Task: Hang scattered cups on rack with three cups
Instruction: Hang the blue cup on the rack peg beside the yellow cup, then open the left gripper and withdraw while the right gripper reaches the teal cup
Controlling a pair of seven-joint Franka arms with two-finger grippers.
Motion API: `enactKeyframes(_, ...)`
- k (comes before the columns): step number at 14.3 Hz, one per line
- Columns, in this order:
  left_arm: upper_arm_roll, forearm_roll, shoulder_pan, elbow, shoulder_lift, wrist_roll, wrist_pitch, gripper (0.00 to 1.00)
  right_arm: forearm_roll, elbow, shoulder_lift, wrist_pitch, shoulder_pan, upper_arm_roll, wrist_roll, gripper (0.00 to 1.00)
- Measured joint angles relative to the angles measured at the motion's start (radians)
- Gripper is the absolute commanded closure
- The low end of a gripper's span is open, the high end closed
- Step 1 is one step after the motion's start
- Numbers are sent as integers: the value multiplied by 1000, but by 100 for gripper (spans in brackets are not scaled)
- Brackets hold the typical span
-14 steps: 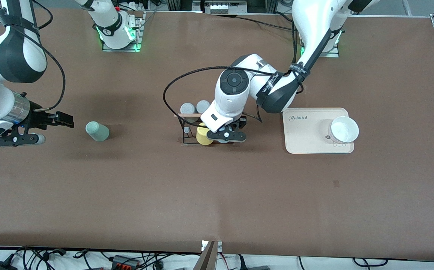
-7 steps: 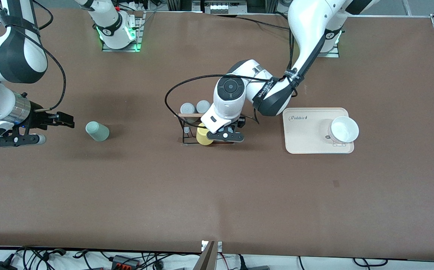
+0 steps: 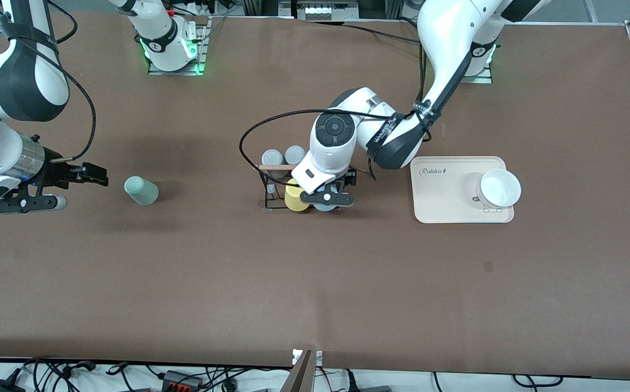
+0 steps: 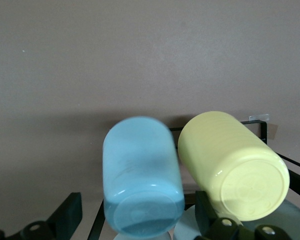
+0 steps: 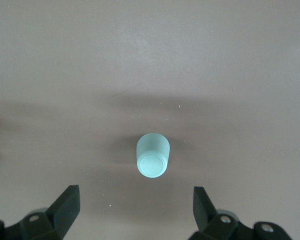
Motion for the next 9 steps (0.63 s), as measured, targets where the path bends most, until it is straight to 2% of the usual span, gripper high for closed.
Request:
enactKeyframes(4,6,1,15,10,-44,0,-26,0,0,-2,10,3,-3,-3,0,0)
enactKeyframes(6,12,5,54,18,-99,14,-96,0,0,-10,16,25,-4,-5,0,0)
enactKeyframes(9,15,7,168,26,-204,162,-245,0,0,-59,20,79,-6,-6,0,0)
